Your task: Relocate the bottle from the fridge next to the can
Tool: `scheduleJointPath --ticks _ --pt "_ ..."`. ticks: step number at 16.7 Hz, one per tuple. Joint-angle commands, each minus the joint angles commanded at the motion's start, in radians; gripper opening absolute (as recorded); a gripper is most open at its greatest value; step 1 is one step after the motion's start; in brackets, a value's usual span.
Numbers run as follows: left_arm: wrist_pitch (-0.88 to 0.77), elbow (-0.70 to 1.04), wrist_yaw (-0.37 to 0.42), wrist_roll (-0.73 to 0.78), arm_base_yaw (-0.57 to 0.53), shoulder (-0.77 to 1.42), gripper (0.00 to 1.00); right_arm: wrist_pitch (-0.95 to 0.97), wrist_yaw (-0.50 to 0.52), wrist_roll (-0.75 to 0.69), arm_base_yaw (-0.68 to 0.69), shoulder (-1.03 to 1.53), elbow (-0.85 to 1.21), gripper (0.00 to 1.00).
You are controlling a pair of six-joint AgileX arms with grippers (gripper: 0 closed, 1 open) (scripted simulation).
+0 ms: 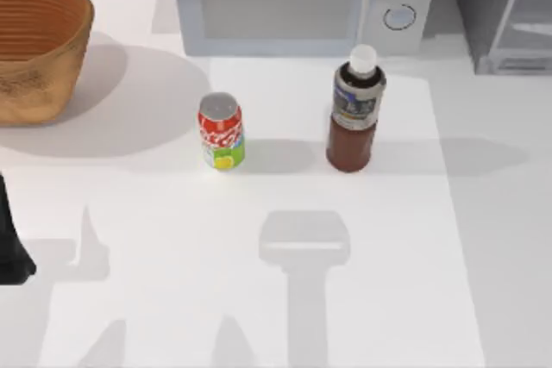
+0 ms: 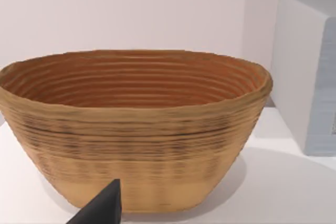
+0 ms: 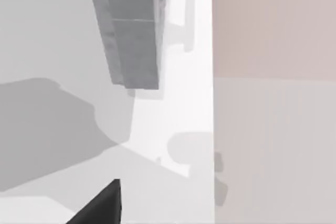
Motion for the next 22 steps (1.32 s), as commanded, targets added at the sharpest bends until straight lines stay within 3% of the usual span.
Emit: scheduleJointPath --ticks 4,15,18,22 --pt "0.0 0.0 0.0 0.0 0.0 0.0 1.0 0.185 0.024 0.231 0.14 0.013 -0.009 1.0" --pt "0.0 0.0 0.0 0.0 0.0 0.0 1.0 0.955 0.144 1.162 0.697 0.015 -0.027 1.0" --pt "0.0 0.0 0.0 0.0 0.0 0.0 1.0 1.092 0.167 1.304 0.798 0.009 -0.029 1.0" --pt "0.0 0.0 0.0 0.0 0.0 0.0 1.0 1.135 0.176 1.348 0.834 0.005 -0.03 1.0"
